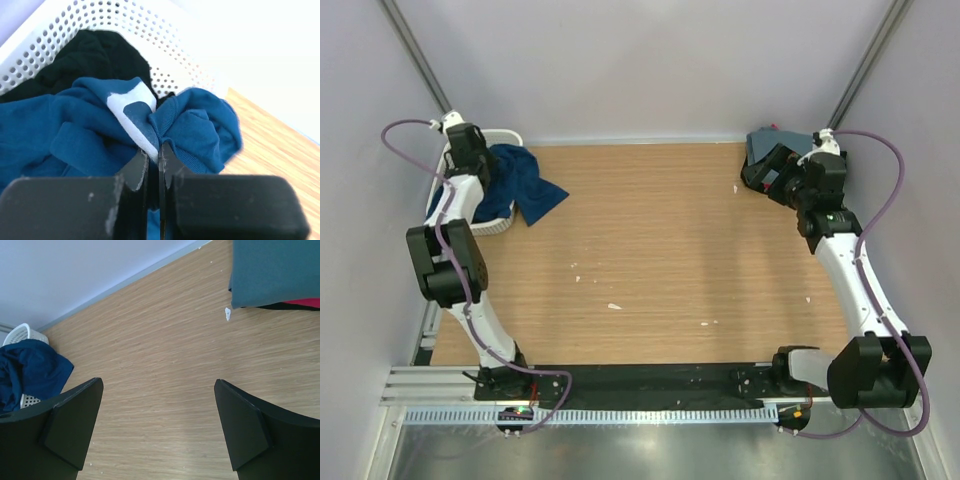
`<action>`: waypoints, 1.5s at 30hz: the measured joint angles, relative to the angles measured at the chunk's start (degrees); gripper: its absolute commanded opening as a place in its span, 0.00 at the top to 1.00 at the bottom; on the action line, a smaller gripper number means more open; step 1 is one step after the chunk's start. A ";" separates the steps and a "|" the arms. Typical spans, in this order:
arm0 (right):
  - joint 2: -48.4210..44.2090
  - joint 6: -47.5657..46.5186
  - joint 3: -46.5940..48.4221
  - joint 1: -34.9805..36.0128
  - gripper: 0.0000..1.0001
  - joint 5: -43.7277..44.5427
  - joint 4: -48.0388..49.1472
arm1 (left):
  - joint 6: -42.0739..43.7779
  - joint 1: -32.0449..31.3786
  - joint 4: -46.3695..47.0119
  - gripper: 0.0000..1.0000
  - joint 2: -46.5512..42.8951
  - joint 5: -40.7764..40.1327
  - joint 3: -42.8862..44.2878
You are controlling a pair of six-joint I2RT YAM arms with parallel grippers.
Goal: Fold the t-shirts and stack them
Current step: Grab the tshirt from the pile, then move the tshirt to the center of the board
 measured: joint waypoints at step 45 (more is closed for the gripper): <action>-22.38 -1.31 -10.16 0.15 0.00 10.95 -27.89 | -9.16 -58.90 -6.91 0.02 -17.31 6.99 -28.61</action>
